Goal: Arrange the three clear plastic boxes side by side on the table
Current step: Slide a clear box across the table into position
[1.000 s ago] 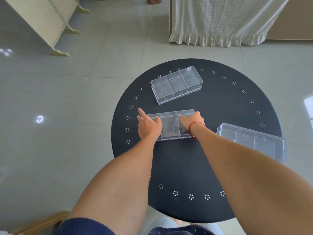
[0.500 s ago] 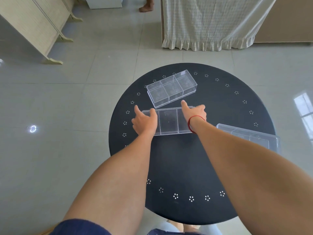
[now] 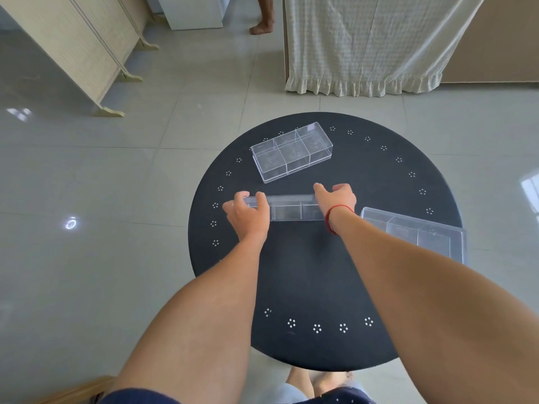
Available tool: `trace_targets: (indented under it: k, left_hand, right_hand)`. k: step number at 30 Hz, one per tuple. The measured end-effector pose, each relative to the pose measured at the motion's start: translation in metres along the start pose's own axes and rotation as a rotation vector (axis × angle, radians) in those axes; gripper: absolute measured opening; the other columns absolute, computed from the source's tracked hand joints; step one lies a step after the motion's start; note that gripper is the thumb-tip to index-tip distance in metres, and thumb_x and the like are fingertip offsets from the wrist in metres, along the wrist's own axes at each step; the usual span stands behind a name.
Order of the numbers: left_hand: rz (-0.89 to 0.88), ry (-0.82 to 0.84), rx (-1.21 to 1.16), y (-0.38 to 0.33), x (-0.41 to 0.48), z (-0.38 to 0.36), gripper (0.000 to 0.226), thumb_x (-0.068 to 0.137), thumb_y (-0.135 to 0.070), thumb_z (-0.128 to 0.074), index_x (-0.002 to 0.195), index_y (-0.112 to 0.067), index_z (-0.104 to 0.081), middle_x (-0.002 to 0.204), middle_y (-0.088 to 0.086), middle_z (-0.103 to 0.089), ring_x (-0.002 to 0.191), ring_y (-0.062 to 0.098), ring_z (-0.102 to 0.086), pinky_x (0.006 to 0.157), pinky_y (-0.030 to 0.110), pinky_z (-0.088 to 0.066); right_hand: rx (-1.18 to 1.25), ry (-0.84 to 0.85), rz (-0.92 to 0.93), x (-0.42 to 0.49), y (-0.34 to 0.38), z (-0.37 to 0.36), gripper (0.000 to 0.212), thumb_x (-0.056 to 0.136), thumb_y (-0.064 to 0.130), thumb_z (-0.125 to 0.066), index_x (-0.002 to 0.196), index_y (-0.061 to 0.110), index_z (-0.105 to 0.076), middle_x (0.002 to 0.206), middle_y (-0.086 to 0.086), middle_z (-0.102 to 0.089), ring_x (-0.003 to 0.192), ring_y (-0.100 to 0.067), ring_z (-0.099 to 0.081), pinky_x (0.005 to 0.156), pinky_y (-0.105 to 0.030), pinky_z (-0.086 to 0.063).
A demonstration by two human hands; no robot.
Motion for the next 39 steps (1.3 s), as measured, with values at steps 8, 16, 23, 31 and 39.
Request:
trace_targets:
  k: [8, 16, 23, 31, 39]
  left_hand:
    - [0.05, 0.053, 0.161, 0.028, -0.024, 0.006, 0.023, 0.079, -0.028, -0.061, 0.085, -0.013, -0.046, 0.106, 0.0, -0.039, 0.104, 0.032, -0.055, 0.07, 0.034, -0.043]
    - [-0.113, 0.055, 0.423, 0.045, -0.035, -0.006, 0.051, 0.077, -0.037, -0.066, 0.117, -0.011, -0.049, 0.135, 0.009, -0.044, 0.124, 0.031, -0.042, 0.098, 0.045, -0.045]
    - [-0.292, 0.448, 0.64, 0.038, -0.055, -0.029, 0.065, 0.092, -0.016, -0.044, 0.153, -0.017, -0.022, 0.165, 0.006, -0.002, 0.152, 0.023, 0.002, 0.122, 0.037, -0.009]
    - [-0.346, 0.407, 0.678, 0.052, -0.093, -0.019, 0.063, 0.091, -0.019, -0.047, 0.152, -0.016, -0.028, 0.164, 0.008, -0.01, 0.152, 0.024, -0.002, 0.121, 0.034, -0.01]
    - [-0.414, 0.332, 0.639, 0.004, -0.056, -0.02, 0.062, 0.095, -0.022, -0.047, 0.152, -0.012, -0.027, 0.163, 0.009, -0.014, 0.152, 0.024, -0.002, 0.122, 0.04, -0.008]
  right_hand:
    - [-0.153, 0.01, -0.021, -0.018, -0.028, -0.004, 0.052, 0.088, 0.01, -0.062, 0.137, 0.008, -0.044, 0.142, -0.013, -0.037, 0.114, -0.036, -0.059, 0.087, -0.035, -0.047]
    - [-0.635, 0.114, 0.359, -0.021, -0.045, -0.027, 0.071, 0.086, -0.007, -0.054, 0.149, 0.012, -0.027, 0.162, -0.013, -0.01, 0.15, -0.033, -0.016, 0.119, -0.047, -0.026]
    - [-0.955, 0.298, 0.563, -0.04, -0.055, -0.04, 0.079, 0.084, -0.001, -0.061, 0.152, 0.017, -0.024, 0.165, -0.01, -0.005, 0.153, -0.028, -0.003, 0.125, -0.044, -0.012]
    - [-0.902, 0.183, 0.55, -0.073, -0.077, -0.013, 0.056, 0.086, 0.013, -0.06, 0.14, 0.02, -0.047, 0.156, -0.009, -0.031, 0.143, -0.028, -0.029, 0.116, -0.042, -0.025]
    - [-0.821, 0.141, 0.503, -0.047, -0.015, -0.006, 0.063, 0.093, 0.022, -0.055, 0.151, 0.02, -0.031, 0.163, -0.011, -0.016, 0.148, -0.031, -0.023, 0.123, -0.047, -0.014]
Point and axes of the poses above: each hand's wrist, its own x-axis towards the middle knuckle, its own z-axis out of the back of the hand, y = z × x, the point moved 6 cm from there along x, towards the middle knuckle
